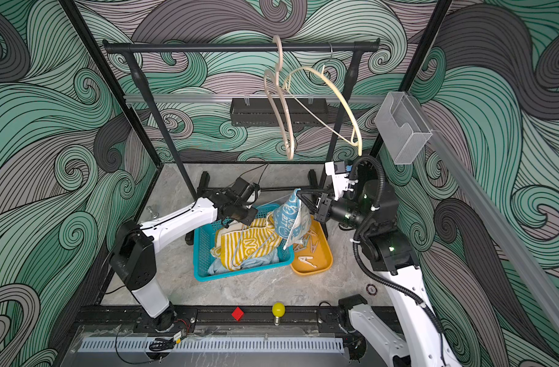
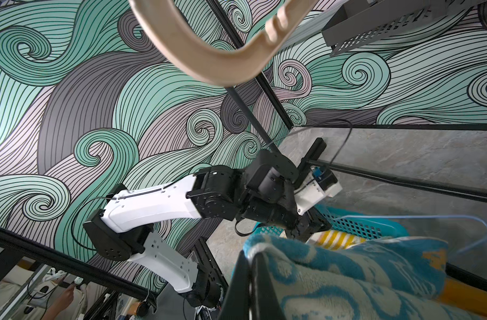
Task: Remove the clothespins securing towels to the hanger
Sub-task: Pick up the hanger from the basket.
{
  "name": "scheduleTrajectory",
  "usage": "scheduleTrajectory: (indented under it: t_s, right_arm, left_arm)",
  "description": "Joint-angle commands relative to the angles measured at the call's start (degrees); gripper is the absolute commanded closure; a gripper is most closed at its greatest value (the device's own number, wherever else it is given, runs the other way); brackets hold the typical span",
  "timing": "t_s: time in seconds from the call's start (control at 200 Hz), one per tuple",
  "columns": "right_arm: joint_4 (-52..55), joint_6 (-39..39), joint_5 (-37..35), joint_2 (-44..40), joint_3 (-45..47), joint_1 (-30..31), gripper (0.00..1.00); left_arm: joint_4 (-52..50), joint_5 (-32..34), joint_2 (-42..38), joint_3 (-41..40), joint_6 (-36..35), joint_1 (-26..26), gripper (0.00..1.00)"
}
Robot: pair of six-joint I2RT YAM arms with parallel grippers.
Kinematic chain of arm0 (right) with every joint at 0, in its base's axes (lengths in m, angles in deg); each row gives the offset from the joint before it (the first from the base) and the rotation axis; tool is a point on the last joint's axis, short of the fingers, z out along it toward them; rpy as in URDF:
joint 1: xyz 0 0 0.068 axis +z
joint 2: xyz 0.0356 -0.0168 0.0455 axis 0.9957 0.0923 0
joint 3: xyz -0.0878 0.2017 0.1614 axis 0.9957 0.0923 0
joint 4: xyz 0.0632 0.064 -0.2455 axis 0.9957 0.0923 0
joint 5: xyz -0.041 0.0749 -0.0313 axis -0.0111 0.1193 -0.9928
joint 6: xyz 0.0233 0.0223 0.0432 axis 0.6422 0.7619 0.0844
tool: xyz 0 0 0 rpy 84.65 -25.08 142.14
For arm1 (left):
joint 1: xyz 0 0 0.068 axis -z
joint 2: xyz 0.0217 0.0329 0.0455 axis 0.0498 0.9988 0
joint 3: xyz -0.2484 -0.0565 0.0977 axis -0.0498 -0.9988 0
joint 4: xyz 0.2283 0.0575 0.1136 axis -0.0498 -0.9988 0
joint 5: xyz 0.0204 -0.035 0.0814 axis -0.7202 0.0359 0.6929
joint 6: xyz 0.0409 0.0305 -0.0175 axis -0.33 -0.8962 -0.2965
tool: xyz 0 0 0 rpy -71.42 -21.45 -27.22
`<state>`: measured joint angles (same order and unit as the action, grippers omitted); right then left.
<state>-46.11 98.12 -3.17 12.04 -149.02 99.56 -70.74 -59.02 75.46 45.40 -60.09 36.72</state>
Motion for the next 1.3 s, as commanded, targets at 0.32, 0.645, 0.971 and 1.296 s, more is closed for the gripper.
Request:
scheduleTrajectory:
  t_s: [0.32, 0.645, 0.971, 1.296]
  right_arm:
    - [2.86, -2.75, -3.58, -1.7, -6.51, -0.35, 1.0]
    - [0.74, -0.98, 0.27, 1.78, -11.86, -0.35, 1.0]
    - [-7.61, 4.76, 5.42, 7.29, -11.36, 0.66, 1.0]
    - [-6.66, -0.03, 2.83, 13.49, -14.51, 9.33, 1.0]
  left_arm:
    - [-11.79, 14.53, -19.87, 2.72, 2.89, 0.33, 1.0]
    - [-13.98, 20.95, -32.34, 0.17, 1.33, 0.29, 1.0]
    - [-18.74, 17.2, -36.2, 3.45, 0.28, 0.33, 1.0]
    - [-24.27, 15.98, -38.66, 6.83, -3.3, 0.33, 1.0]
